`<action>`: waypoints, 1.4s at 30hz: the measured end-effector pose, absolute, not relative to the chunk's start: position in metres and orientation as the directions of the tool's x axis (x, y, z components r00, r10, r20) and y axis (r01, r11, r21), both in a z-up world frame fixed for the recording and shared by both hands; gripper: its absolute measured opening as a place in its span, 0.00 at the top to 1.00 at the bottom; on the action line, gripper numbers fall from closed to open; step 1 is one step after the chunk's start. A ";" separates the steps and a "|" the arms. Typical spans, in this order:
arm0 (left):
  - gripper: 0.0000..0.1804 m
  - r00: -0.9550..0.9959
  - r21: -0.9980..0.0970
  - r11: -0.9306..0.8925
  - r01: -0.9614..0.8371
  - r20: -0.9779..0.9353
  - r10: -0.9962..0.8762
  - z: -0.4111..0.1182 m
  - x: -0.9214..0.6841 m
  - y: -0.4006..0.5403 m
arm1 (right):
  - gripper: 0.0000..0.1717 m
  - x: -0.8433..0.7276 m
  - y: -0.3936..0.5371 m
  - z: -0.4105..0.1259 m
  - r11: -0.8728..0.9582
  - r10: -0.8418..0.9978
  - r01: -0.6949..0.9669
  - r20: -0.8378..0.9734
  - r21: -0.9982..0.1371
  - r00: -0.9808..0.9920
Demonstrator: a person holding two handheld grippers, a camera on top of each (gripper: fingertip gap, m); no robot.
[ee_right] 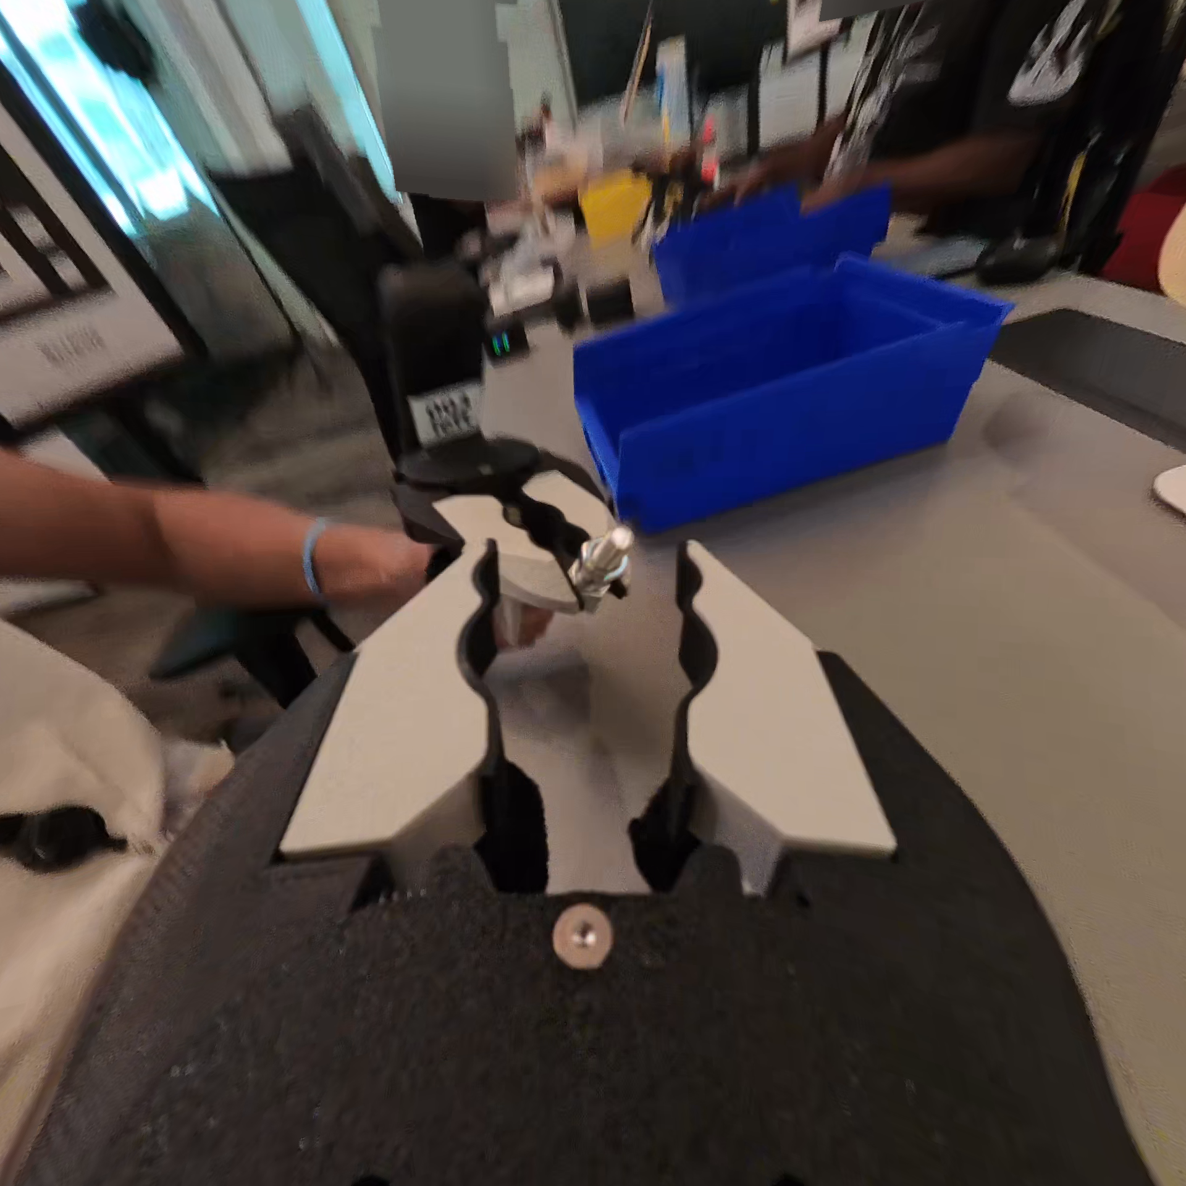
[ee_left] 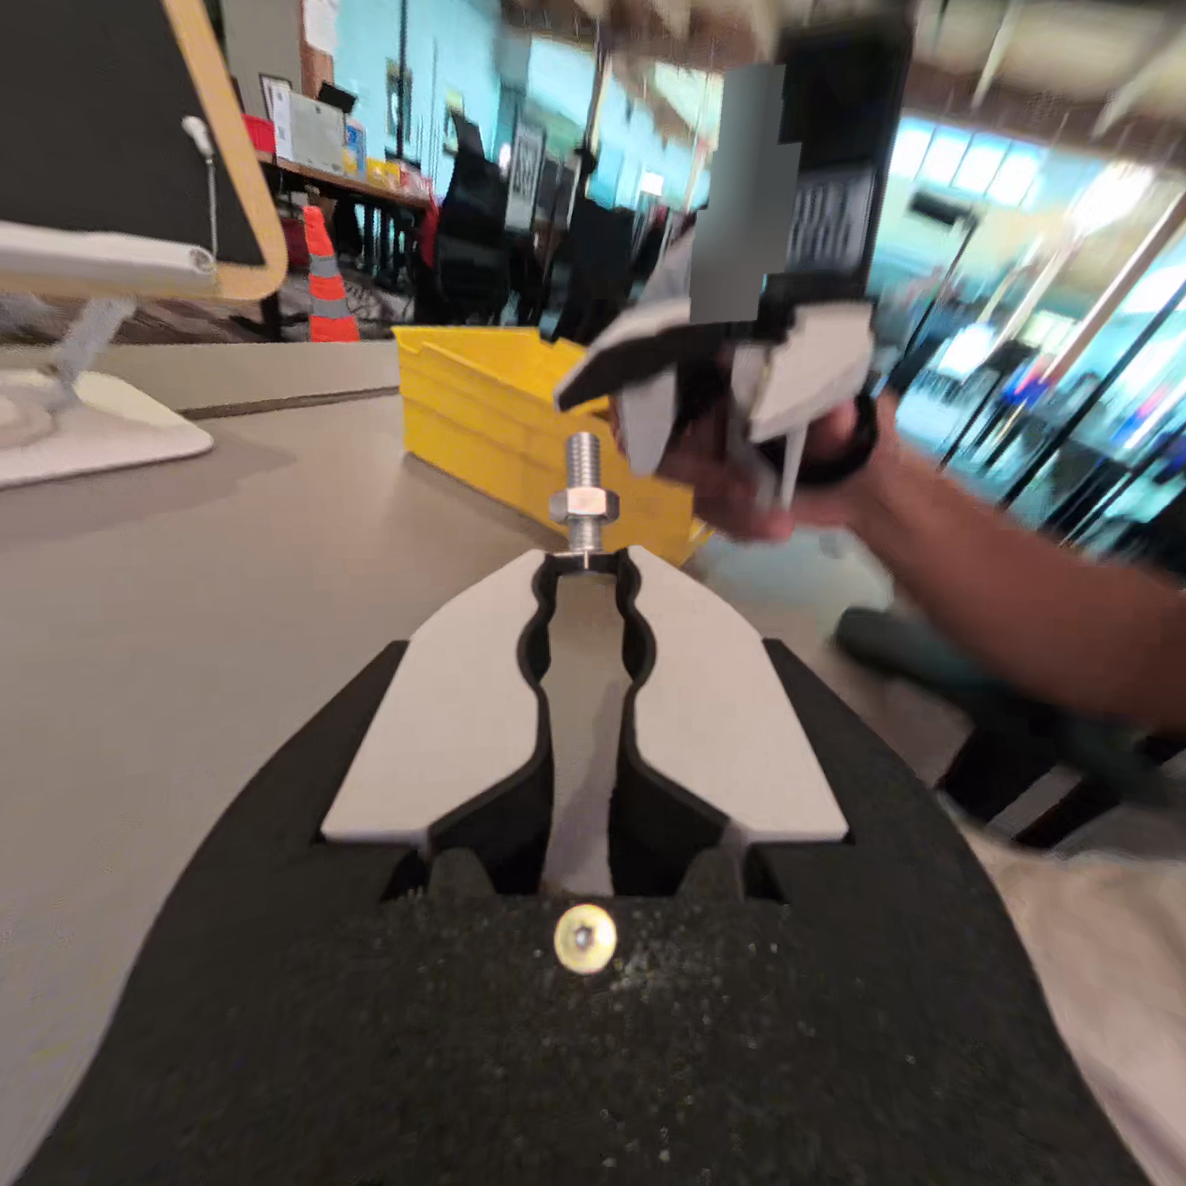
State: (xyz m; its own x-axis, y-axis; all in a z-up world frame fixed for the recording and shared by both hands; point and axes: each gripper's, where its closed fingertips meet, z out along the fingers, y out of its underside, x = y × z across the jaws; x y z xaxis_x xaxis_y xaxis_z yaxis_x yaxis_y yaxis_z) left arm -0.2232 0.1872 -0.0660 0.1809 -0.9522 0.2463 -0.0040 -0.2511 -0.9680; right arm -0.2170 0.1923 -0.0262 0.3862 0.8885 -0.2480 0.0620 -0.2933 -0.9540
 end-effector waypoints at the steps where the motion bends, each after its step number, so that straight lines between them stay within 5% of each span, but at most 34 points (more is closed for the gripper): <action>1: 0.90 0.155 -0.942 -0.327 0.069 0.334 -0.930 -0.061 -0.225 0.188 | 0.66 -0.216 0.189 -0.029 -0.307 0.879 -0.009 -0.287 -0.952 0.382; 8: 0.90 0.052 -0.915 -0.372 0.155 0.384 -0.922 -0.045 -0.222 0.176 | 0.54 -0.226 0.167 -0.029 -0.318 0.871 -0.301 -0.402 -0.899 0.281; 16: 0.90 0.004 -0.916 -0.381 0.126 0.385 -0.923 -0.047 -0.217 0.165 | 0.48 -0.256 0.155 -0.019 -0.331 0.901 -0.290 -0.392 -0.898 0.187; 42: 0.90 -0.064 -0.910 -0.411 0.063 0.407 -0.911 -0.059 -0.211 0.157 | 0.51 -0.246 0.152 -0.030 -0.293 0.904 -0.296 -0.364 -0.909 0.223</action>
State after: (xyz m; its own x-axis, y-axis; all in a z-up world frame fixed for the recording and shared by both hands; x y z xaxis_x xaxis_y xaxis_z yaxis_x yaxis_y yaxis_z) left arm -0.2113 0.1574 -0.0595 -0.0641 -0.9112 0.4070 0.0632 -0.4108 -0.9096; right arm -0.2459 0.1522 -0.0298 0.2229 0.9042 -0.3644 -0.2964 -0.2933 -0.9089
